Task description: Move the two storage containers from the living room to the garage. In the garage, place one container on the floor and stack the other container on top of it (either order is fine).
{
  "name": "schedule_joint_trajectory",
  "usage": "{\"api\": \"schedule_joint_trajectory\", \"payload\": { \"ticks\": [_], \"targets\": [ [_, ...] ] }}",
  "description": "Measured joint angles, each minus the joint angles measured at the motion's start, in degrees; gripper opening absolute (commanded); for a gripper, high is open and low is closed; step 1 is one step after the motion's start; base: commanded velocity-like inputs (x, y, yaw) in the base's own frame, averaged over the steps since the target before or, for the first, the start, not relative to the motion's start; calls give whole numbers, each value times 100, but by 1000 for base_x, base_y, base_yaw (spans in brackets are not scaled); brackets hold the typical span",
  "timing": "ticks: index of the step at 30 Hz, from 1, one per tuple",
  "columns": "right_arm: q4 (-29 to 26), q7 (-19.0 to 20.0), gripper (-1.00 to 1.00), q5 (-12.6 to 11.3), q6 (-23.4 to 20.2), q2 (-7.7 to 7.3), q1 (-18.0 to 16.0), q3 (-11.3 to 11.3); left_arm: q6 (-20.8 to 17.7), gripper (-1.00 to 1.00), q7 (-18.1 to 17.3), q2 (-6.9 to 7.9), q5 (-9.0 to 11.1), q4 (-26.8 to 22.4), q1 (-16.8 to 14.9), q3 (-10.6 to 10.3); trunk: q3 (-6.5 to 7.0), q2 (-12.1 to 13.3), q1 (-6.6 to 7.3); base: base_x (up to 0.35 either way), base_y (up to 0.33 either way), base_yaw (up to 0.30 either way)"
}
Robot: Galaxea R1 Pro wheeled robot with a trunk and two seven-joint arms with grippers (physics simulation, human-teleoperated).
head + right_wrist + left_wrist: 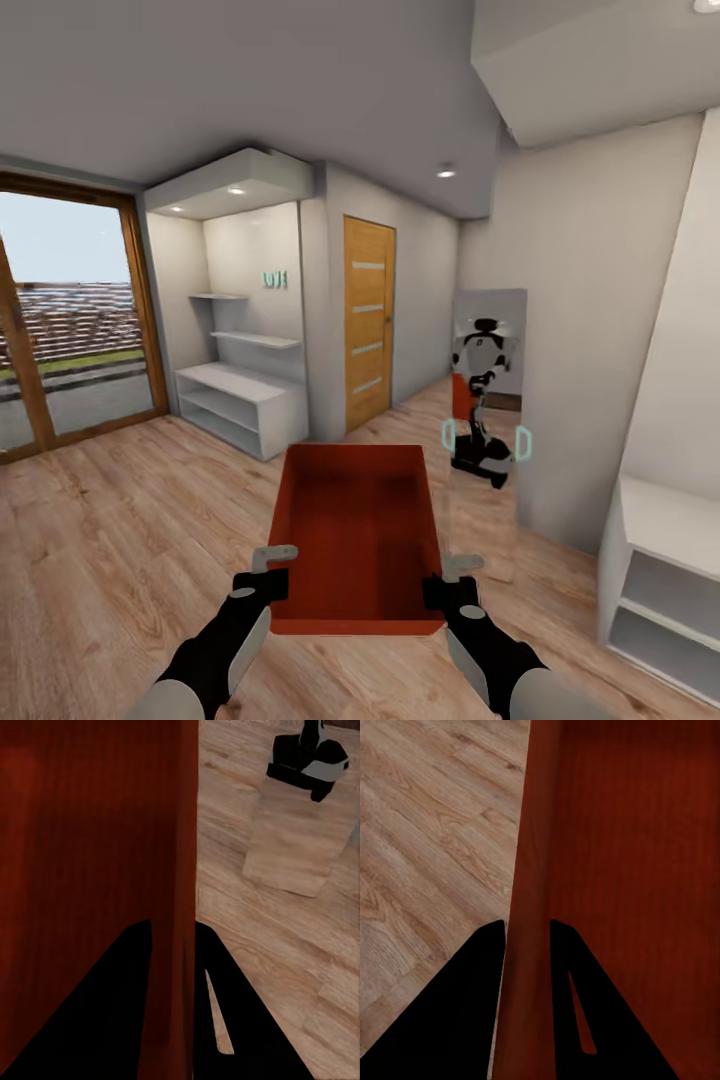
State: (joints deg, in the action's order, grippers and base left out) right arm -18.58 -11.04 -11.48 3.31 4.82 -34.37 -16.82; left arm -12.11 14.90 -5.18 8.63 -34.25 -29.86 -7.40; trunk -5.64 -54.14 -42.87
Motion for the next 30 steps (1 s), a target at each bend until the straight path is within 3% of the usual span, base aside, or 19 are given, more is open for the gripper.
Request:
{"api": "schedule_joint_trajectory", "payload": {
  "ticks": [22, 30],
  "targets": [
    [-3, 0, -100, -6, -1, -4, 0, -5, 0, -100, 4, -2, 3, -1, 0, -4, 0, -1, 0, 326, 0, 272],
    [-1, 11, -100, 6, -4, -5, 0, 9, 0, -100, 12, -4, 10, 2, -1, -12, 0, 0, 0, 326, 0, 79]
  ]
}}
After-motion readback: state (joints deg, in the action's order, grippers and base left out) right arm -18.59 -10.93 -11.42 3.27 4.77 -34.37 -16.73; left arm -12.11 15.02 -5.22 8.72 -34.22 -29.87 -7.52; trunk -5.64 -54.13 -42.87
